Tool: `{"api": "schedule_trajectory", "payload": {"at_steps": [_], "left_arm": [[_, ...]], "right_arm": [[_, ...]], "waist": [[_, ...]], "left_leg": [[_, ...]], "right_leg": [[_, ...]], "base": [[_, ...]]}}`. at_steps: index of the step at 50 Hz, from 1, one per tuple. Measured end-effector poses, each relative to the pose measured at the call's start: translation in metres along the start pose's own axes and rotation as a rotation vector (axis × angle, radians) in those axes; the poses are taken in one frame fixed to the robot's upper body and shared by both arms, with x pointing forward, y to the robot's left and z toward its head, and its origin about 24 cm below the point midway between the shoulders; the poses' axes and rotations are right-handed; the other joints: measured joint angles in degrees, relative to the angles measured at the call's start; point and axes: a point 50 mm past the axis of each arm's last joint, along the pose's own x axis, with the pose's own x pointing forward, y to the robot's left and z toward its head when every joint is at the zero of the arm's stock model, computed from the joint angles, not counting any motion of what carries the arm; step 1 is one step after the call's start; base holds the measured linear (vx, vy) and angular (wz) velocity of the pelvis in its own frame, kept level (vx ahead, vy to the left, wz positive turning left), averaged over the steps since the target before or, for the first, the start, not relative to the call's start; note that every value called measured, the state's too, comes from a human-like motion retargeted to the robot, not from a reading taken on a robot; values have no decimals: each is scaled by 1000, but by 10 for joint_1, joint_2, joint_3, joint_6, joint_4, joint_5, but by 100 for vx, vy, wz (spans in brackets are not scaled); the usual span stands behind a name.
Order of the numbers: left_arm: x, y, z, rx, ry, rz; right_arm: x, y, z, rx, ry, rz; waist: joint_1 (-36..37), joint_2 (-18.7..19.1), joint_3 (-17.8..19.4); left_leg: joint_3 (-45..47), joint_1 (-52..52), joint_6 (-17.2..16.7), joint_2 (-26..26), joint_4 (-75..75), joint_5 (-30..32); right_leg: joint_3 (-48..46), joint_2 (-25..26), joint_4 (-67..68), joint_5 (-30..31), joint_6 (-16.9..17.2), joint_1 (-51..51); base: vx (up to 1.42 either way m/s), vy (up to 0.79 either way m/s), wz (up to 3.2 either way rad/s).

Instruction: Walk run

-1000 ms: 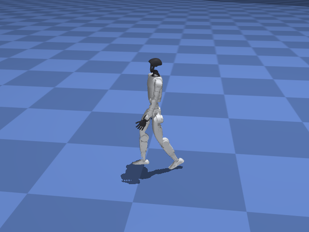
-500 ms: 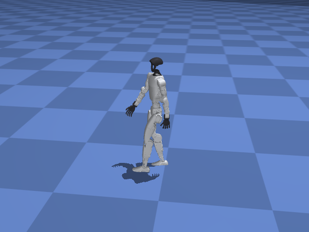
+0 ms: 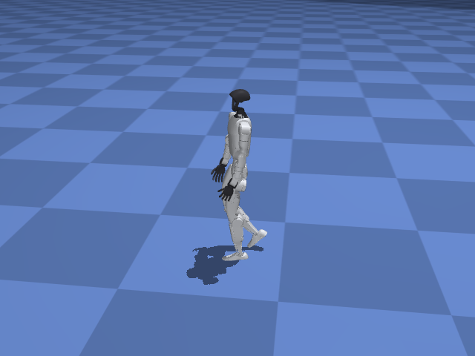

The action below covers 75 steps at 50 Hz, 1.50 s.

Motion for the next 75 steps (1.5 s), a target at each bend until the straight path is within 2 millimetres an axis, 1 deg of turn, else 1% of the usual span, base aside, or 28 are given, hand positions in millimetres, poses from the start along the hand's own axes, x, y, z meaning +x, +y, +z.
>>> {"api": "schedule_trajectory", "payload": {"at_steps": [2, 4, 10, 13, 15, 18, 21, 24, 27, 30, 32, 34, 36, 37, 40, 41, 45, 48, 51, 53, 55, 58, 60, 63, 66, 70, 73, 75], "left_arm": [[3, 10, 22, 23, -61, 31], [5, 19, 42, 41, -117, 65], [5, 37, 87, 11, -257, 145], [4, 41, 102, -7, -301, 156], [4, 41, 110, -6, -321, 157], [5, 39, 116, 1, -341, 151], [6, 35, 118, -27, -355, 135], [7, 30, 109, -64, -339, 108], [9, 21, 96, -51, -304, 78], [9, 16, 79, -20, -259, 74], [8, 13, 64, 9, -220, 69], [7, 7, 49, 41, -181, 58], [6, 1, 34, 66, -138, 52], [5, -1, 27, 72, -116, 52], [2, -11, 3, 50, -46, 61], [0, -15, -6, 31, -19, 65], [-10, -32, -46, -27, 104, 59], [-21, -43, -75, -13, 203, 28], [-32, -54, -98, 0, 292, -1], [-38, -62, -109, -24, 338, -15], [-43, -70, -117, -93, 368, -26], [-44, -80, -120, -228, 381, -32], [-44, -82, -120, -275, 381, -25], [-46, -83, -122, -265, 386, -21], [-45, -81, -121, -254, 377, -37], [-37, -73, -109, -273, 333, -28], [-30, -63, -95, -231, 292, 1], [-25, -58, -85, -201, 264, 18]], "right_arm": [[-3, 0, -13, 21, 31, -9], [-6, 0, -26, 33, 61, -19], [-15, 1, -59, 40, 166, -15], [-20, 4, -73, 66, 211, -6], [-23, 6, -81, 88, 234, 2], [-26, 7, -89, 105, 262, 13], [-27, 7, -91, 108, 271, 13], [-28, 5, -92, 102, 280, 19], [-27, 2, -90, 87, 292, 17], [-24, 0, -81, 59, 293, 10], [-21, 1, -72, 52, 276, 14], [-17, 3, -62, 55, 243, 18], [-12, 4, -48, 60, 197, 23], [-9, 4, -40, 61, 170, 25], [-2, 1, -10, 51, 85, 26], [0, 0, 1, 46, 57, 26], [6, -2, 44, 39, -70, 29], [7, -5, 75, 54, -170, 30], [6, -7, 100, 70, -251, 30], [5, -7, 114, 78, -297, 32], [4, -7, 125, 88, -333, 35], [2, -6, 137, 108, -382, 40], [1, -5, 142, 114, -407, 40], [1, -3, 140, 105, -411, 44], [2, 2, 132, 102, -389, 60], [4, 11, 112, 142, -348, 79], [6, 8, 87, 165, -282, 73], [6, 8, 67, 161, -222, 58]], "waist": [[-10, -7, 0], [-21, -15, 0], [-67, -47, 14], [-84, -60, 22], [-92, -63, 24], [-93, -66, 22], [-102, -70, 16], [-110, -76, 11], [-107, -75, 3], [-103, -80, 1], [-99, -94, 2], [-91, -115, 5], [-84, -135, 10], [-82, -144, 13], [-77, -155, 21], [-74, -153, 23], [-67, -139, 27], [-58, -117, 33], [-46, -92, 41], [-36, -77, 46], [-26, -67, 53], [-12, -62, 59], [-7, -59, 61], [-1, -57, 56], [8, -51, 50], [14, -58, 39], [21, -55, 30], [21, -45, 21]], "left_leg": [[-5, 10, 4, -11, -9, -2], [-8, 22, 10, -25, -18, -4], [-31, 69, 26, -74, -27, -20], [-43, 94, 33, -90, -20, -37], [-60, 110, 38, -95, -15, -50], [-72, 133, 43, -95, -15, -69], [-86, 153, 47, -95, -17, -84], [-98, 174, 47, -96, -11, -89], [-98, 179, 40, -87, 12, -68], [-81, 172, 28, -86, 57, -6], [-52, 158, 22, -88, 108, 57], [-14, 129, 20, -92, 182, 113], [12, 88, 16, -100, 272, 143], [24, 66, 14, -102, 316, 143], [61, 5, 22, -92, 398, 106], [63, -13, 11, -90, 400, 100], [68, -70, -17, -84, 349, 74], [67, -90, -29, -69, 252, 73], [38, -102, -43, -60, 151, 72], [14, -106, -54, -55, 91, 73], [-2, -109, -60, -50, 41, 73], [-18, -113, -60, -53, 1, 67], [-37, -113, -59, -59, -5, 63], [-54, -102, -47, -69, 10, 69], [-39, -95, -44, -63, 34, 88], [-17, -104, -16, -63, 88, 69], [-13, -83, 11, -68, 86, 41], [-15, -64, 21, -61, 78, 27]], "right_leg": [[-12, -15, -5, -23, 5, -42], [-18, -26, -48, -30, 10, -70], [31, -27, -295, -10, 57, -107], [68, -28, -403, -7, 51, -115], [82, -29, -449, -7, 60, -120], [94, -30, -459, -7, 54, -128], [75, -43, -428, 8, 42, -129], [49, -59, -398, 30, 41, -121], [41, -58, -363, 21, 24, -121], [40, -54, -355, -10, 11, -101], [42, -59, -363, -27, 5, -80], [44, -73, -371, -42, 0, -61], [44, -89, -376, -55, -3, -44], [42, -96, -378, -60, -5, -36], [35, -102, -388, -72, -12, -14], [34, -97, -393, -74, -15, -7], [24, -71, -415, -83, -25, 23], [11, -41, -432, -91, -33, 53], [-1, -8, -451, -97, -41, 88], [-5, 12, -463, -100, -44, 113], [-4, 27, -473, -104, -46, 139], [1, 35, -482, -110, -46, 169], [-1, 37, -487, -116, -44, 187], [-1, 36, -489, -125, -37, 209], [-2, 35, -487, -130, -23, 234], [4, 10, -459, -114, 11, 245], [6, 2, -417, -67, 34, 246], [-3, -1, -374, -18, 41, 239]], "base": [[30, 1, 30], [42, 0, 30], [39, -5, 45], [44, -10, 49], [49, -12, 51], [57, -18, 32], [46, -17, 39], [54, -20, 44], [61, -26, 26], [50, -25, 1], [47, -25, 8], [51, -26, 21], [39, -21, 30], [29, -16, 32], [30, -15, 19], [32, -13, -1], [34, -11, -7], [30, -7, -11], [39, -5, -23], [42, -3, -38], [48, -1, -44], [34, 1, -39], [51, 4, -34], [54, 8, -32], [50, 9, -45], [63, 15, -36], [47, 12, -11], [65, 17, -19]]}}
